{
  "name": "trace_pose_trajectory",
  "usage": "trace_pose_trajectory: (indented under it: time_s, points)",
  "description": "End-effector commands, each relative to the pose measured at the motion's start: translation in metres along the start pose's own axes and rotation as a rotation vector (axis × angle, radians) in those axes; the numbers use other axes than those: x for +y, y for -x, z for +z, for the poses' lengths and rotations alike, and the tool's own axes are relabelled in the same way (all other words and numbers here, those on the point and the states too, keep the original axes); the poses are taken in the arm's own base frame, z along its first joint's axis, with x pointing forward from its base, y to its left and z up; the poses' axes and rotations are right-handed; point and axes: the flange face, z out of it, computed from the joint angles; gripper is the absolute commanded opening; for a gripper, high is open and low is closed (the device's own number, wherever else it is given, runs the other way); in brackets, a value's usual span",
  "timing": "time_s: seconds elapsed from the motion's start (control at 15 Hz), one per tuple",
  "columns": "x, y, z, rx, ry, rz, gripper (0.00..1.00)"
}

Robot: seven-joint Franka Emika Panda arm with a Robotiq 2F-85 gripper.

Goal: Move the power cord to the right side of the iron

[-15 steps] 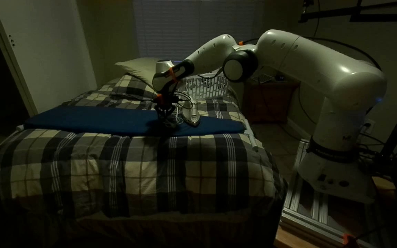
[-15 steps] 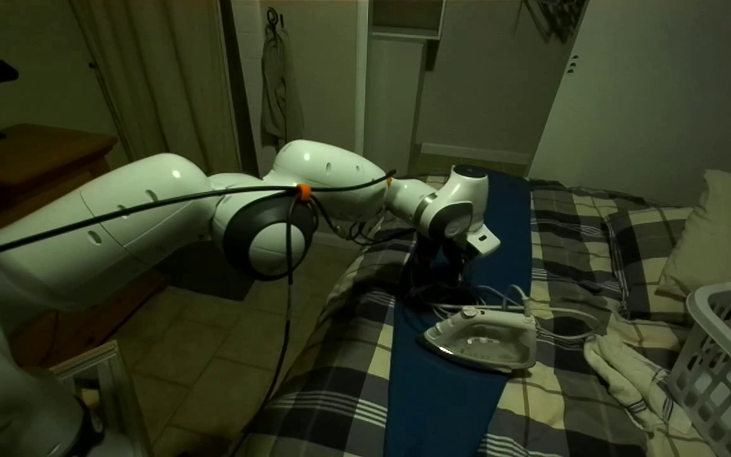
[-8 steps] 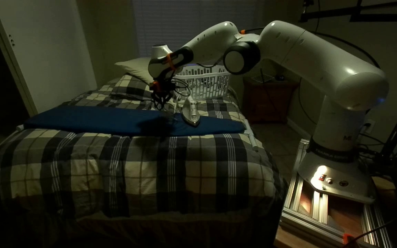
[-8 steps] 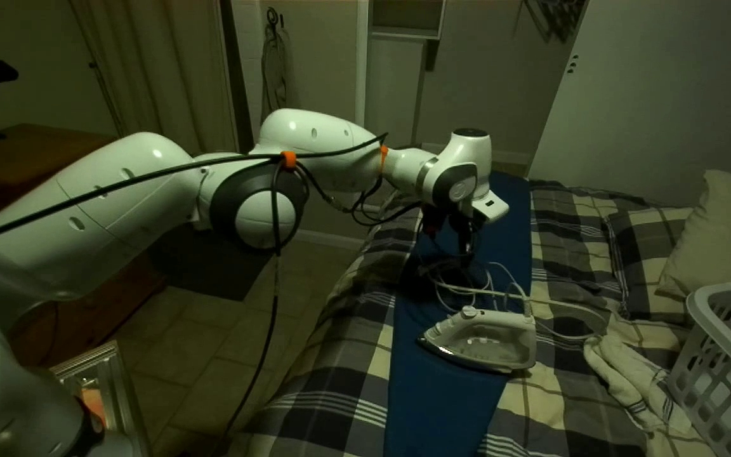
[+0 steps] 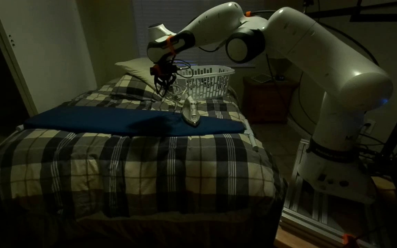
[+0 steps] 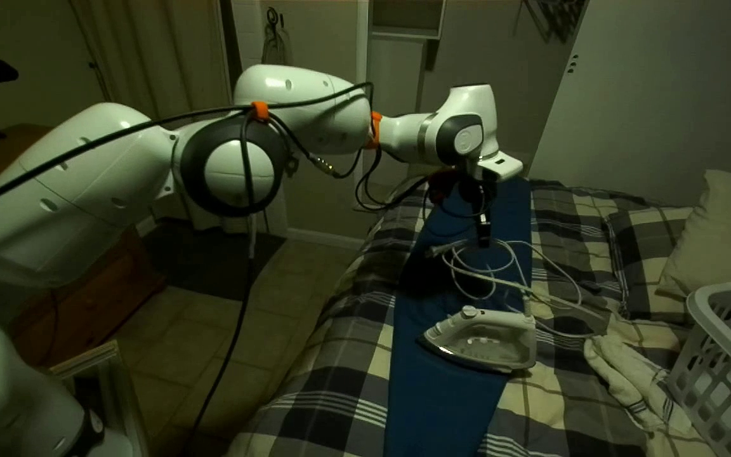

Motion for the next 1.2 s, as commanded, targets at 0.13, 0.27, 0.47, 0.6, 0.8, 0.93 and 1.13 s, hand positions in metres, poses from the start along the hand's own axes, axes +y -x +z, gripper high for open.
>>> trace_pose_trajectory:
  time_s: [0.13, 0.27, 0.47, 0.6, 0.8, 0.93, 1.13]
  points:
    - [0.052, -0.003, -0.048, 0.07, 0.168, 0.073, 0.05]
    - [0.068, 0.003, -0.057, 0.083, 0.228, 0.065, 0.05]
    - [0.101, 0.011, -0.059, 0.068, 0.314, 0.077, 0.05]
    - [0.126, 0.016, -0.058, 0.05, 0.36, 0.1, 0.05]
    - [0.154, 0.031, -0.051, 0.023, 0.384, 0.106, 0.04]
    - [0.168, 0.045, -0.037, -0.012, 0.362, 0.106, 0.05]
    - [0.197, 0.067, -0.008, -0.043, 0.365, 0.129, 0.04]
